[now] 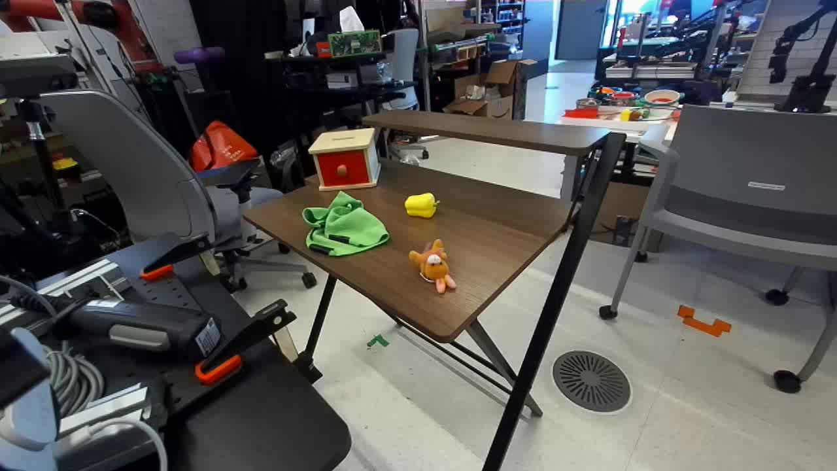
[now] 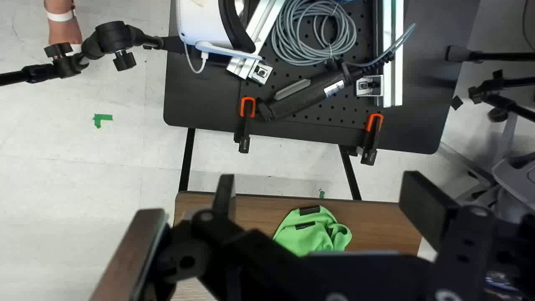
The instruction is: Pick the cloth then put it back on the table
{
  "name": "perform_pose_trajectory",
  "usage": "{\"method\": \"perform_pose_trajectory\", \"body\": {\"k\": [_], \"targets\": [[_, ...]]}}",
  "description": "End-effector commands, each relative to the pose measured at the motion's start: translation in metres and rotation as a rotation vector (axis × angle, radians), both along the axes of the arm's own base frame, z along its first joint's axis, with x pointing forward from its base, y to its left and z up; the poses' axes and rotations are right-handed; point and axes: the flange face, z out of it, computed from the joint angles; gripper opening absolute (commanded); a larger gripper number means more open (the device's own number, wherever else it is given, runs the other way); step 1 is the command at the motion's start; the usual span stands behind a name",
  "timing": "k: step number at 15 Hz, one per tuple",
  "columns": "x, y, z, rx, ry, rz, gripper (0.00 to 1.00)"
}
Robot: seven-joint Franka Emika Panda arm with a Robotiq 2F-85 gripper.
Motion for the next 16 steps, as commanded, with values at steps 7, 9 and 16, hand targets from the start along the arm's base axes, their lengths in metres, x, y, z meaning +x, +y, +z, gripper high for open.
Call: {"method": "perform_pose_trajectory", "body": {"k": [7, 9, 16], "targets": [[0.034, 0.028, -0.062, -0.022, -0.094, -0.144, 1.00], [0.050, 0.038, -0.093, -0.025, -0.144, -0.226, 1.00], [0.111, 0.084, -0.213, 0.024, -0.247, -0.484, 1.00]]}}
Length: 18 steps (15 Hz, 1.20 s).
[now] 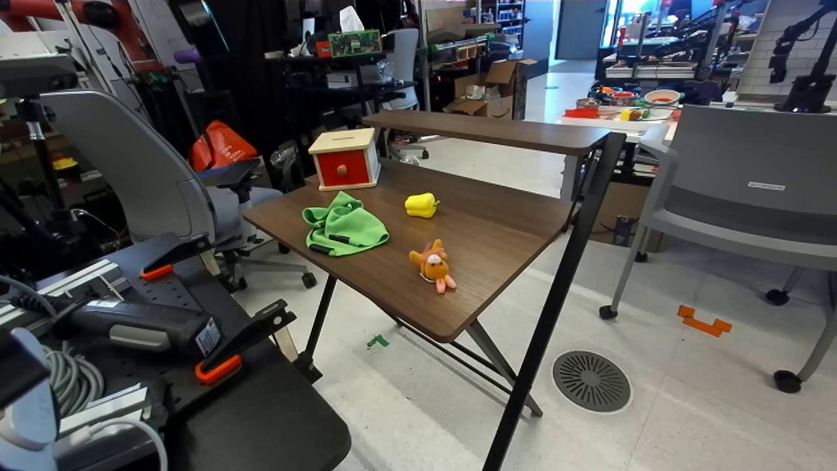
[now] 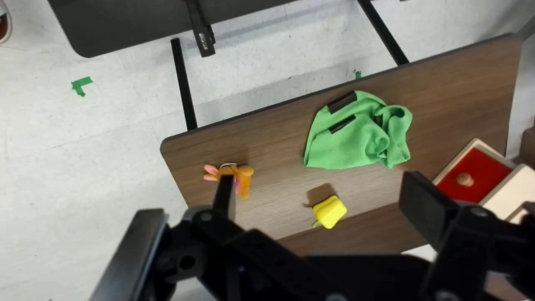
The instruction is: Pick the cloth then put it back on the table
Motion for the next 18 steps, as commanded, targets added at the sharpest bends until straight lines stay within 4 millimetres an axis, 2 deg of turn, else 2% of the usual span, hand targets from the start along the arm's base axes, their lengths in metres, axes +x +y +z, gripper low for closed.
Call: {"method": "perform_pose_trajectory", "body": {"k": [1, 7, 9, 13, 18], "targets": [[0.029, 0.024, -0.060, 0.019, -0.010, -0.095, 1.00], [0.053, 0.065, -0.163, 0.032, 0.078, -0.147, 1.00], [0.061, 0.072, -0.189, 0.041, 0.108, -0.164, 1.00], [0.092, 0.080, -0.229, 0.073, 0.135, -0.218, 1.00], [0.138, 0.084, -0.265, 0.107, 0.118, -0.271, 1.00]]}}
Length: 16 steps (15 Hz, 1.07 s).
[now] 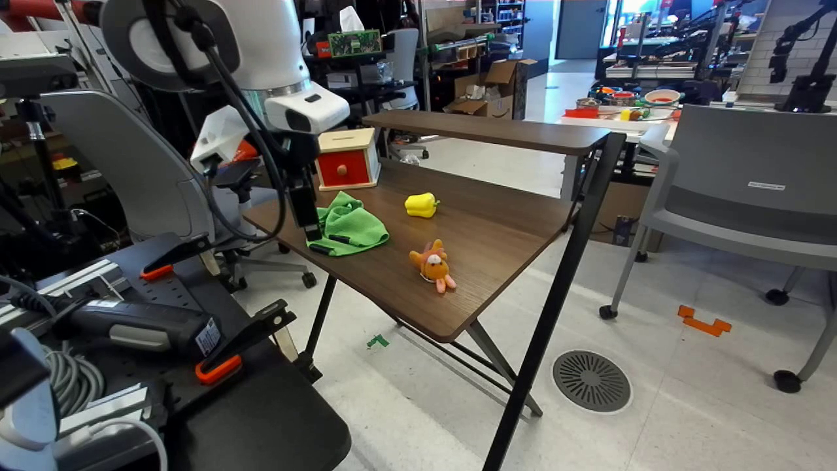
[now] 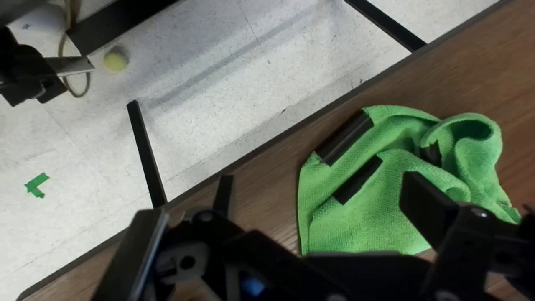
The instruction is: Pick the cloth then put it back on the table
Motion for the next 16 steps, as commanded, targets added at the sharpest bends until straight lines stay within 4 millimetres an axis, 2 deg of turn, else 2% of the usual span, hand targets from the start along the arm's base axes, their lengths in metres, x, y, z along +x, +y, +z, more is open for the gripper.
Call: {"method": "perform_pose_trajectory", "body": {"k": [1, 5, 10, 12, 13, 16], "targets": [[0.037, 0.002, -0.026, 0.020, -0.049, -0.057, 1.00], [0.061, 0.003, -0.049, 0.003, -0.091, -0.100, 1.00], [0.073, 0.003, -0.073, -0.002, -0.084, -0.133, 0.98], [0.077, 0.005, -0.075, 0.003, -0.082, -0.137, 0.74], [0.079, 0.006, -0.076, 0.004, -0.084, -0.136, 0.69], [0.081, 0.006, -0.072, 0.002, -0.091, -0.133, 0.44]]}}
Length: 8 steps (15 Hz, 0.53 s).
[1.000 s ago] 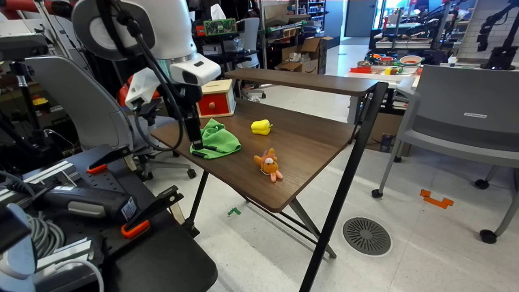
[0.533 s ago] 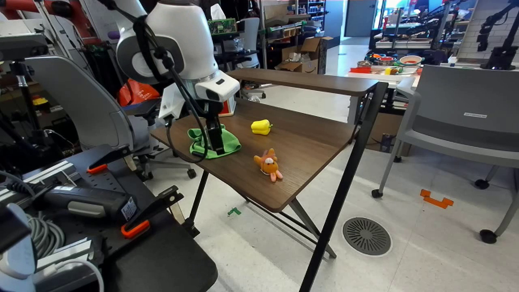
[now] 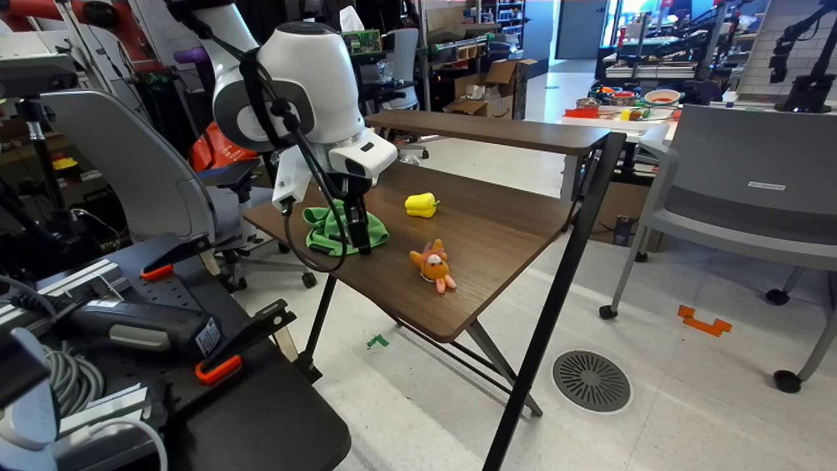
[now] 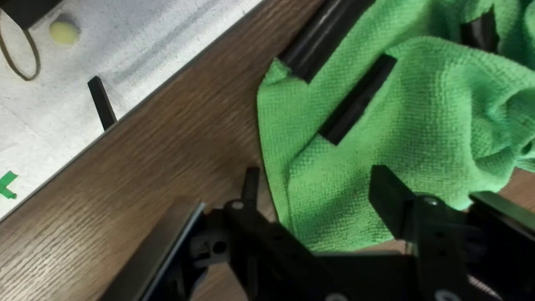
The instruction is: Pick the cloth then put it back on the table
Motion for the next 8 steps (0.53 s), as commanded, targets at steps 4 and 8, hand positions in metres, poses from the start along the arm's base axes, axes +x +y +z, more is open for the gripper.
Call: {"method": "perform_pose_trajectory", "body": {"k": [4, 8], "targets": [[0.005, -0.002, 0.002, -0.006, -0.020, -0.008, 0.16], [0.002, -0.009, 0.000, -0.007, -0.010, -0.019, 0.00]]}}
